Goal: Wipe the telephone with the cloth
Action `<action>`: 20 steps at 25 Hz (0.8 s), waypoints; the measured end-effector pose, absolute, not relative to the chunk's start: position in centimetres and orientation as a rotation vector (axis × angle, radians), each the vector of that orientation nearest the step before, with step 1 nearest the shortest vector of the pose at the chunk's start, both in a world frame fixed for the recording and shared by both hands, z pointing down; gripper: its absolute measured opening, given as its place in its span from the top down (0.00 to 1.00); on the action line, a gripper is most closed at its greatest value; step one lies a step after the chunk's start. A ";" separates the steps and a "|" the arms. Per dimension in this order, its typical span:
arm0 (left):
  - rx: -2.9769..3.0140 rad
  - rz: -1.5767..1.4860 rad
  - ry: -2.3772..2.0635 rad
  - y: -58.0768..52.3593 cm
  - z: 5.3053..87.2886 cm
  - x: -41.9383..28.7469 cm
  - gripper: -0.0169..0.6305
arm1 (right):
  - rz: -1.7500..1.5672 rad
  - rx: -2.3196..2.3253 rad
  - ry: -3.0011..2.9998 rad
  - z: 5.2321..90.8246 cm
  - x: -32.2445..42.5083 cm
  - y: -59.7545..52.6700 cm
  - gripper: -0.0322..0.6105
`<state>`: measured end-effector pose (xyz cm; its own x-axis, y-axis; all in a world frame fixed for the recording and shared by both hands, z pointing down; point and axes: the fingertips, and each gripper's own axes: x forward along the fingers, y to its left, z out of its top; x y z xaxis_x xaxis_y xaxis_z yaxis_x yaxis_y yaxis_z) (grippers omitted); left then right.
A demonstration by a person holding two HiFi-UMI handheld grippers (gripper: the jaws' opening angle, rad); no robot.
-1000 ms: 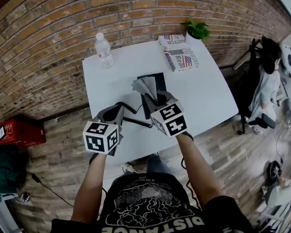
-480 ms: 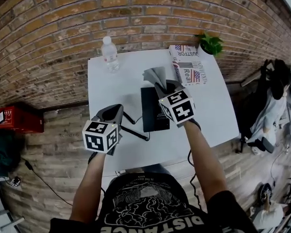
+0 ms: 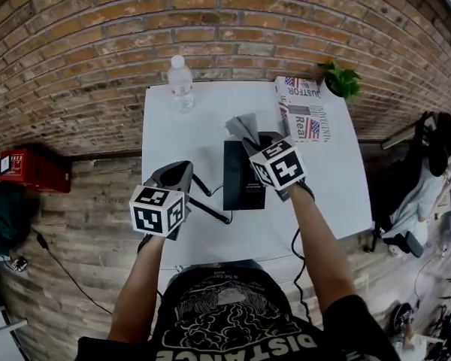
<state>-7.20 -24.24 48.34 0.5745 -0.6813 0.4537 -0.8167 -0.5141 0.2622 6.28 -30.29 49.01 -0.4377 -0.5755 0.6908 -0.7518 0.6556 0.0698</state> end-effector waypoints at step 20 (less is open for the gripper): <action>2.315 0.394 -1.269 -22.9 48.5 -11.4 0.96 | 0.278 0.883 -2.167 49.3 2.0 -30.1 0.93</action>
<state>-11.43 -22.90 48.47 0.5313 -0.7124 0.4585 -0.8468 -0.4630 0.2618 1.96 -30.08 49.28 -0.4676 -0.5051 0.7254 -0.6720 0.7363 0.0795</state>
